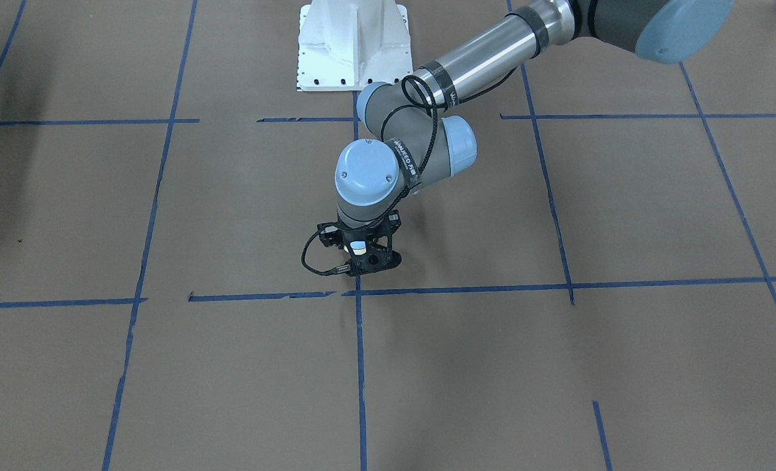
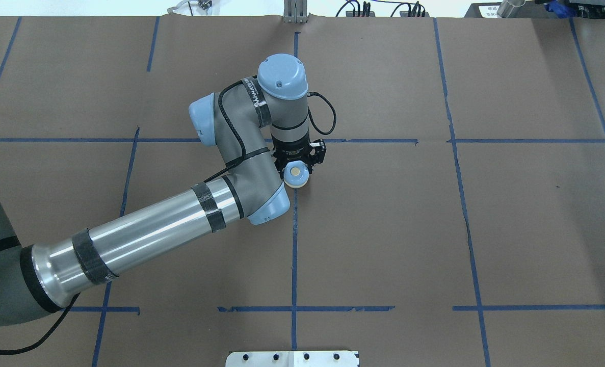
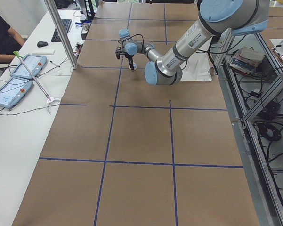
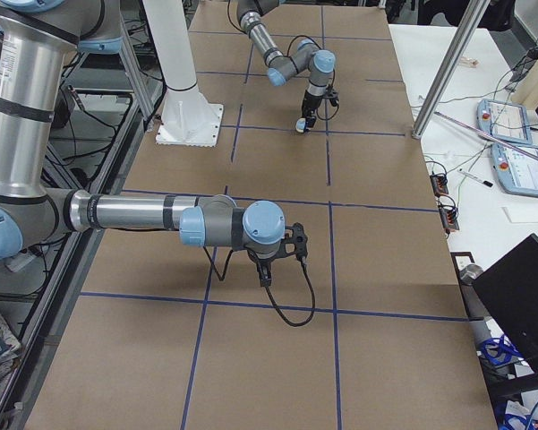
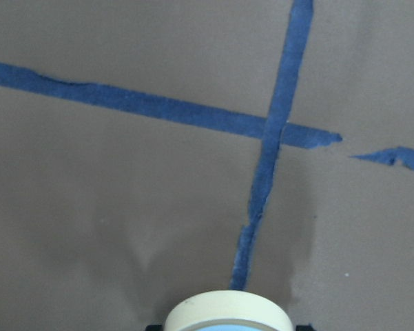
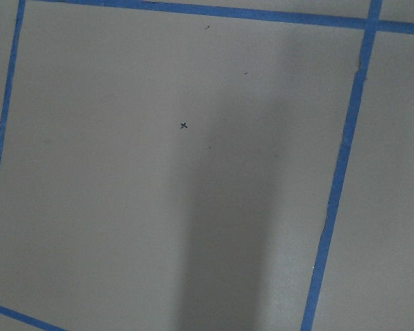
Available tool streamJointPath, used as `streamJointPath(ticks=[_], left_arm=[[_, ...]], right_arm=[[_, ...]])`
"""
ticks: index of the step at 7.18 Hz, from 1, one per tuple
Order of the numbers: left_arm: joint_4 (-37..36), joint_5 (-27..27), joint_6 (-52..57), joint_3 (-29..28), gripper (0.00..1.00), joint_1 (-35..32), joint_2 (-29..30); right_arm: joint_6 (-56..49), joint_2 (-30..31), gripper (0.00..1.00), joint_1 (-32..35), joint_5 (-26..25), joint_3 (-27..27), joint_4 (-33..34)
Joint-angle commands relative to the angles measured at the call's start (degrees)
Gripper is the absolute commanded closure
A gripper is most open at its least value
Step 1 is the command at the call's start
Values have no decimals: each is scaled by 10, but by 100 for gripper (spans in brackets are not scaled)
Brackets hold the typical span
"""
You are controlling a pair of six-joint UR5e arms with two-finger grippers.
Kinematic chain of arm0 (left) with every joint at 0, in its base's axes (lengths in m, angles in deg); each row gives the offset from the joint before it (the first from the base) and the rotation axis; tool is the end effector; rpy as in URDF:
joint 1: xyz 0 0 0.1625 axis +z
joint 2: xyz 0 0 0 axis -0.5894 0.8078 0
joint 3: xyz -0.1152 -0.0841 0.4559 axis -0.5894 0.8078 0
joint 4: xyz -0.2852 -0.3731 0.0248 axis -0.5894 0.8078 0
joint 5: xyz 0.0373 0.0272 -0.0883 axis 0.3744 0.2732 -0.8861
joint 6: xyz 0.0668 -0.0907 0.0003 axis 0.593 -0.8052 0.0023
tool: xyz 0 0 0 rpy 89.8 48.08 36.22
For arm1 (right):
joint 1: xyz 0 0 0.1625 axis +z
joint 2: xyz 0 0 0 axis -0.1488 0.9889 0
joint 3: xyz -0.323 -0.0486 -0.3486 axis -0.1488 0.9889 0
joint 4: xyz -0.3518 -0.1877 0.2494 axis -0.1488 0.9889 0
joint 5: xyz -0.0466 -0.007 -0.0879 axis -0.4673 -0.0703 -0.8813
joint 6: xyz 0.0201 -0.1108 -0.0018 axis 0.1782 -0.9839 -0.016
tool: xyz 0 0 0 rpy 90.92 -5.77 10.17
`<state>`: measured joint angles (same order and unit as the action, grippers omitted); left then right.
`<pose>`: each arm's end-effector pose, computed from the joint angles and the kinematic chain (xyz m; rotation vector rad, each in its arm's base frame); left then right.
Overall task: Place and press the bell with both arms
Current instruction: 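Lower the bell onto the grid crossing and open the left gripper, then lift the left gripper away from the bell while the right arm moves above it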
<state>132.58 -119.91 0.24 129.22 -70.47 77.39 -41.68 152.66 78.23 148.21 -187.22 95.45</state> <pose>0.7364 -0.5962 0.1841 -0.1649 0.8526 -0.1325 0.0159 -0.4232 0.6753 0.0532 -0.9823 -0.1831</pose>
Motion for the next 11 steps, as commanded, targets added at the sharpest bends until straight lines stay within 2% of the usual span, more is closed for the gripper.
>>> streamJointPath(ticks=[1,2,4,6,8,9,10,11], left_arm=[[7,18,2,6,3,-12,0],[13,18,0,30,1,-23,-1],[8,11,-3,100,1,-54,-19],[7,13,-4,231,0,-66,-100],[6,5,6,356,1,-97,-216],[2,-31,36,402,0,-132,-270],[-6,-57,85,452,1,-170,-323],[-9,-69,141,494,1,-186,-386]], right_arm=[[1,-1,0,-1,9,0,0],[-1,-1,0,-10,27,-1,0],[23,-26,0,-25,26,-1,-11],[136,-97,0,-55,26,-4,-12],[320,-207,0,-121,20,-5,-13],[396,-259,0,-153,10,-6,-13],[481,-323,0,-212,-41,-8,-13],[613,-398,0,-291,-136,-8,-13]])
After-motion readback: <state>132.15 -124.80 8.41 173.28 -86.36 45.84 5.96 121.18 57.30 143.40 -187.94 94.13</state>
